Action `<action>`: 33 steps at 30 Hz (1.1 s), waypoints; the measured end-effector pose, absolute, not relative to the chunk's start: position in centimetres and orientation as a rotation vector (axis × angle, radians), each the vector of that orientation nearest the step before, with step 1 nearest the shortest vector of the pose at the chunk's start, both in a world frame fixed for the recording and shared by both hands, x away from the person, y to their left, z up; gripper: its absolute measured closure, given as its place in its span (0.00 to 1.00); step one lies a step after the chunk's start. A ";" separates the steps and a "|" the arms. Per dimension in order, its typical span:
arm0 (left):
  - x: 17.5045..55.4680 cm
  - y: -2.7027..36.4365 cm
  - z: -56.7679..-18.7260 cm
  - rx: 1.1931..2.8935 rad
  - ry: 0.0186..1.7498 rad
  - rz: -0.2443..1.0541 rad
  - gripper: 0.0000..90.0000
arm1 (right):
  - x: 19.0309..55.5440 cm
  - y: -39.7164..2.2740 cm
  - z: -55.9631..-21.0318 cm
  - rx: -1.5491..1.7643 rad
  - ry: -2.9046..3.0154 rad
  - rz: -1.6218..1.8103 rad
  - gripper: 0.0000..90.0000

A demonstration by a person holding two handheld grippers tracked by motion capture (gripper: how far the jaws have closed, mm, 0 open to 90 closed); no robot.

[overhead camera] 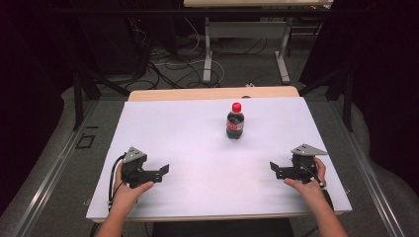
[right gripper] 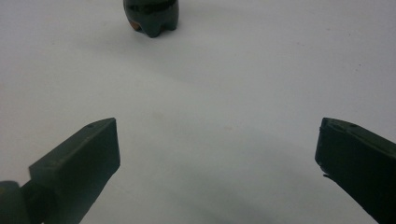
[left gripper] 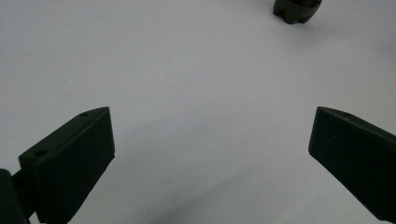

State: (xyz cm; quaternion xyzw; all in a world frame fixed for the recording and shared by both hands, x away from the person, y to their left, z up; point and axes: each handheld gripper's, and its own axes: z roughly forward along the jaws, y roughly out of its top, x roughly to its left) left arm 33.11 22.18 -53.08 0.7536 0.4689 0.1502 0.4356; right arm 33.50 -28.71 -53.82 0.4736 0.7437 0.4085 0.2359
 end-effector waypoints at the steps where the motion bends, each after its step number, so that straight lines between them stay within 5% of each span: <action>1: 33.1 22.2 -53.1 1.874 1.166 0.372 0.01 | 33.6 -28.7 -53.9 1.292 2.045 1.122 0.00; 19: 33.1 22.1 -53.1 1.890 1.182 0.389 0.01 | 35.3 -26.0 -52.7 1.227 2.132 1.123 0.06; 24: 33.1 22.2 -53.1 1.902 1.183 0.380 0.01 | 37.1 -24.1 -50.5 1.145 2.144 1.113 0.15; 33: 33.2 22.2 -53.2 1.910 1.180 0.375 0.01 | 41.2 -20.6 -48.3 1.105 2.195 1.142 0.17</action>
